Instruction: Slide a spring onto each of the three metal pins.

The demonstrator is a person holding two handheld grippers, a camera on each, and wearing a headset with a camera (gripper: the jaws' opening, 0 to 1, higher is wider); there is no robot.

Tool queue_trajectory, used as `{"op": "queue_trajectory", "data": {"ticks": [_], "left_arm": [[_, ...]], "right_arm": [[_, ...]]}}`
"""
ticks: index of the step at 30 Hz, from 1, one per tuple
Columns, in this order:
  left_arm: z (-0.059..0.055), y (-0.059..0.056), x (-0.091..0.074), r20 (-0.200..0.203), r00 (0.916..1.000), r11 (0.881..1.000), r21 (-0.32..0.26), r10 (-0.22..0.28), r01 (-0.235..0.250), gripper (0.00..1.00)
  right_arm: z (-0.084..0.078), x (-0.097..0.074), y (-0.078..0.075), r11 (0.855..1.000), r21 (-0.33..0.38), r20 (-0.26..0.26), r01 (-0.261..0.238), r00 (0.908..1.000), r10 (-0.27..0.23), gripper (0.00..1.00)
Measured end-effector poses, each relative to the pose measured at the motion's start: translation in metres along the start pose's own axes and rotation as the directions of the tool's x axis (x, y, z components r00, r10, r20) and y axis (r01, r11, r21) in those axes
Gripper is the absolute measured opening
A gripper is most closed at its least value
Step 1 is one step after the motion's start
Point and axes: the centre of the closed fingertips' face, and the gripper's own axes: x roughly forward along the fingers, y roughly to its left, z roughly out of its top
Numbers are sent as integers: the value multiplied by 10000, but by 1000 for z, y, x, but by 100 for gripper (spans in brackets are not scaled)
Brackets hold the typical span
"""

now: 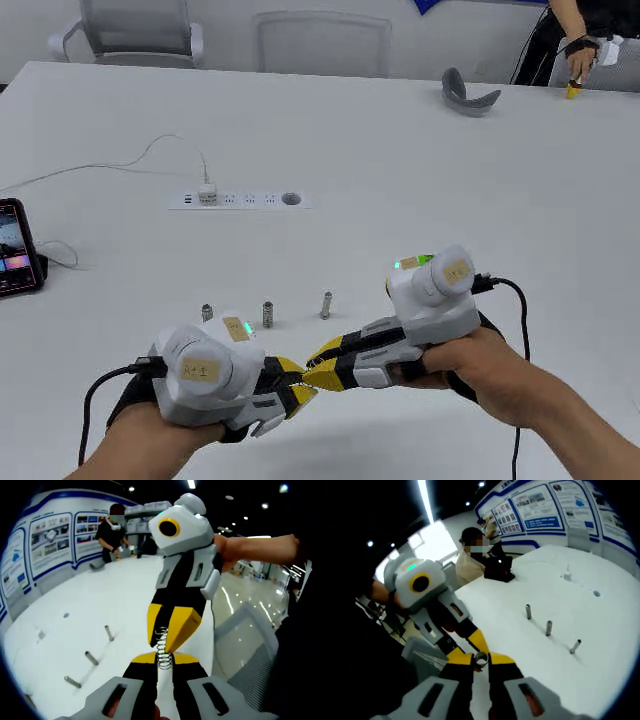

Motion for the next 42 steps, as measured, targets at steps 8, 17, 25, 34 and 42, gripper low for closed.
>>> {"op": "queue_trajectory", "data": {"ticks": [8,17,25,34,42], "left_arm": [[4,-3,-6,61,9998,9995,270,-179,177,9],[-5,-12,-6,-283,9988,9958,812,-398,420,10],[-9,-9,-6,-159,9995,9971,707,-269,280,12],[-13,-7,-9,-210,9997,9984,536,-148,159,19],[-21,-3,-14,-215,9997,10000,33,77,-76,26]], "right_arm": [[-1,1,7,9854,-1577,-1365,-635,9898,419,13],[-12,6,16,9720,-2070,-1998,-1115,9774,695,12],[-15,8,13,9771,-1960,-1739,-827,9836,484,12],[-18,-2,6,9844,-1711,-1389,-399,9902,160,12],[-23,-10,-1,9886,-1506,-1250,-17,9920,-174,12]]}}
